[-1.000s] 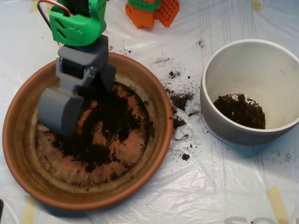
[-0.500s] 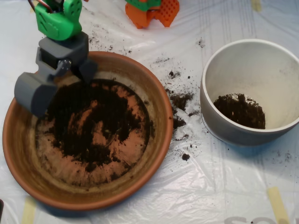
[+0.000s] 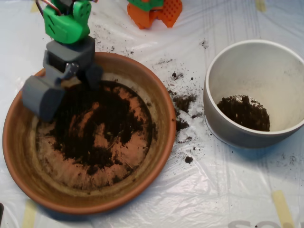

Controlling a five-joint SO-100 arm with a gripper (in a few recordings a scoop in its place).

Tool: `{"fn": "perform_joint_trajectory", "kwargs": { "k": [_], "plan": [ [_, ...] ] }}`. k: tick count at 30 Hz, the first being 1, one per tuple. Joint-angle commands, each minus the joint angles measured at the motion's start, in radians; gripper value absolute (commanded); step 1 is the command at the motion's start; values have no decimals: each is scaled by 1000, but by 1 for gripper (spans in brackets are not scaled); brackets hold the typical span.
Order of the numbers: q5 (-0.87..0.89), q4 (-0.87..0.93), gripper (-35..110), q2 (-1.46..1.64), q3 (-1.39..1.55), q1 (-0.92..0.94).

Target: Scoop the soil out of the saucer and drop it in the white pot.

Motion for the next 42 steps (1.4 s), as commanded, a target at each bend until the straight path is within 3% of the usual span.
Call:
{"fn": "perform_joint_trajectory", "kwargs": {
  "k": [1, 13, 23, 31, 42],
  "plan": [
    [-14, 29, 46, -51, -94, -17],
    [-31, 123, 43, -268, -307, -2],
    [-87, 224, 40, -264, -359, -41],
    [-104, 233, 17, -282, -374, 11],
    [-126, 219, 1, -204, -324, 31]
  ]
}}
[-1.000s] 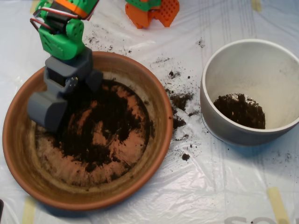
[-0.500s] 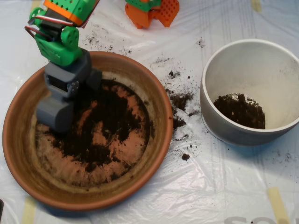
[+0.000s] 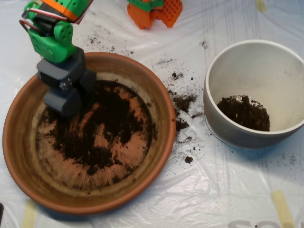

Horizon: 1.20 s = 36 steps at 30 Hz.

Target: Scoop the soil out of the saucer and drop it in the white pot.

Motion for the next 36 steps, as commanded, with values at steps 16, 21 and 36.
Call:
{"fn": "perform_joint_trajectory", "kwargs": {
  "k": [16, 21, 36],
  "plan": [
    [58, 163, -1, 318, -64, -253],
    [66, 252, -1, 331, -186, -345],
    [92, 563, 0, 252, -689, -696]
  ]
}}
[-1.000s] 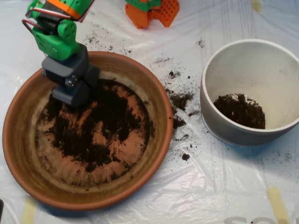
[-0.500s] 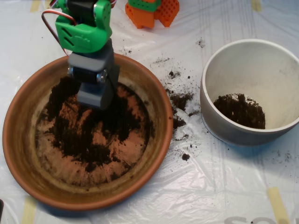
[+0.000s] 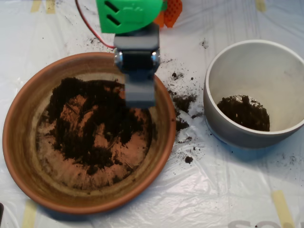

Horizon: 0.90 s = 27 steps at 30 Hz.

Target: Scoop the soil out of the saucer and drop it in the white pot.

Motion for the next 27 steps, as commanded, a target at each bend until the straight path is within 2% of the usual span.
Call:
{"fn": "perform_joint_trajectory", "kwargs": {
  "k": [1, 4, 15, 23, 25, 27],
  "plan": [
    [-2, 89, 0, 20, -213, -92],
    [3, 141, 0, -14, -307, -172],
    [-48, 120, 0, -34, -325, -377],
    [-77, 173, 0, -153, -472, -525],
    [-81, 183, 6, -164, -468, -548],
    [-83, 186, 20, -158, -451, -557]
  ]
}}
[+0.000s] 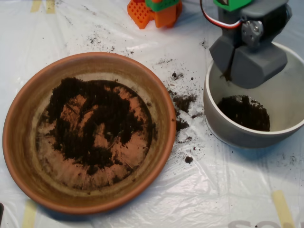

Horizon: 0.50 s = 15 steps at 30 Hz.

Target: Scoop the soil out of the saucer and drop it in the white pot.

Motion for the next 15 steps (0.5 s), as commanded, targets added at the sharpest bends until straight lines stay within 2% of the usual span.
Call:
{"fn": "perform_joint_trajectory", "kwargs": {
  "k": [1, 15],
  "plan": [
    [-23, 12, 26, 41, -58, -37],
    [-46, -26, 33, 149, 103, -40]
  ]
}}
